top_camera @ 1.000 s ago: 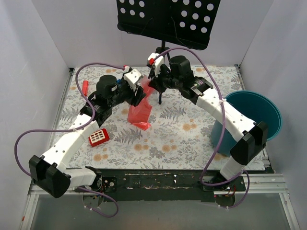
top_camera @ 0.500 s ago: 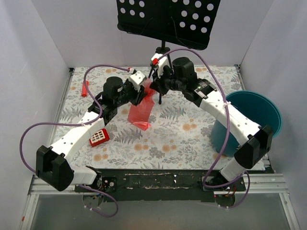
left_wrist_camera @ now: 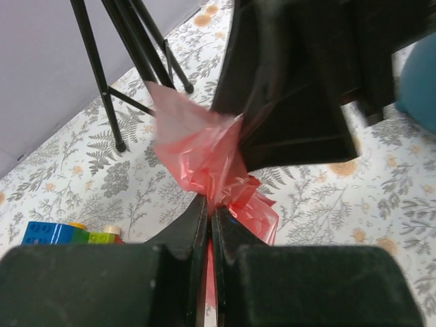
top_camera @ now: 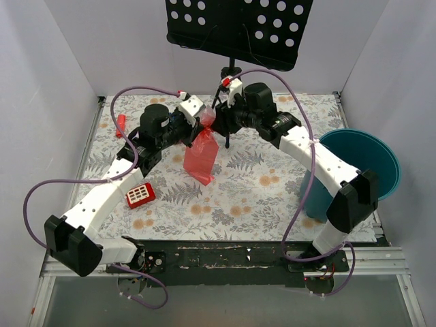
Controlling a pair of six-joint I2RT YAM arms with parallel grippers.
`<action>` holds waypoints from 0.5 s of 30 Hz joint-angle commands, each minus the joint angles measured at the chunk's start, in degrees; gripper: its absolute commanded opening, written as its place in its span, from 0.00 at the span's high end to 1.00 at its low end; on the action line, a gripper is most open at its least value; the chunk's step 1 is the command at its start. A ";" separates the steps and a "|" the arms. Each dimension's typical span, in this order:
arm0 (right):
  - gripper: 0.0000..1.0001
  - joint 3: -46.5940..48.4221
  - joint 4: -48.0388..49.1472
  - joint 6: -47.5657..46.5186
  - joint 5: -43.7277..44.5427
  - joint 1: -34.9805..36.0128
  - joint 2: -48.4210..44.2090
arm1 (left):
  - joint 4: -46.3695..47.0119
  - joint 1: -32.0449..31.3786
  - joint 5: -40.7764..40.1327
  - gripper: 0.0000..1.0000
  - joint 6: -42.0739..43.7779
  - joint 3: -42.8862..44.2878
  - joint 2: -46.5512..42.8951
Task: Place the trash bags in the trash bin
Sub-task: Unfold the trash bag at the center of the board.
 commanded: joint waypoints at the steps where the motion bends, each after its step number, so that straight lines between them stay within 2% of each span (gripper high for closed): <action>1: 0.44 3.47 7.19 7.36 -11.90 0.12 3.62 | -4.47 0.25 3.35 1.00 -1.88 2.48 -3.86; 3: 0.54 4.18 8.77 9.65 -13.94 0.12 4.85 | -4.47 0.25 2.48 1.00 -1.96 2.48 -4.13; 4: 0.62 4.53 8.95 10.36 -14.12 0.12 5.38 | -4.47 0.25 1.95 1.00 -1.88 2.57 -4.04; 6: 0.94 4.80 8.34 9.15 -11.50 0.12 5.56 | -4.65 0.25 0.20 1.00 -1.26 3.01 -4.13; 7: 0.99 4.80 7.03 8.09 -8.26 0.04 5.47 | -4.65 0.34 -0.86 1.00 -0.91 3.36 -4.13; 11: 0.99 2.52 3.42 4.75 5.63 -1.28 3.55 | -3.78 0.60 -6.83 1.00 2.16 3.63 -5.00; 15: 0.99 -1.17 3.15 2.20 6.80 -4.35 0.30 | -2.02 1.04 -12.20 1.00 4.80 1.70 -6.06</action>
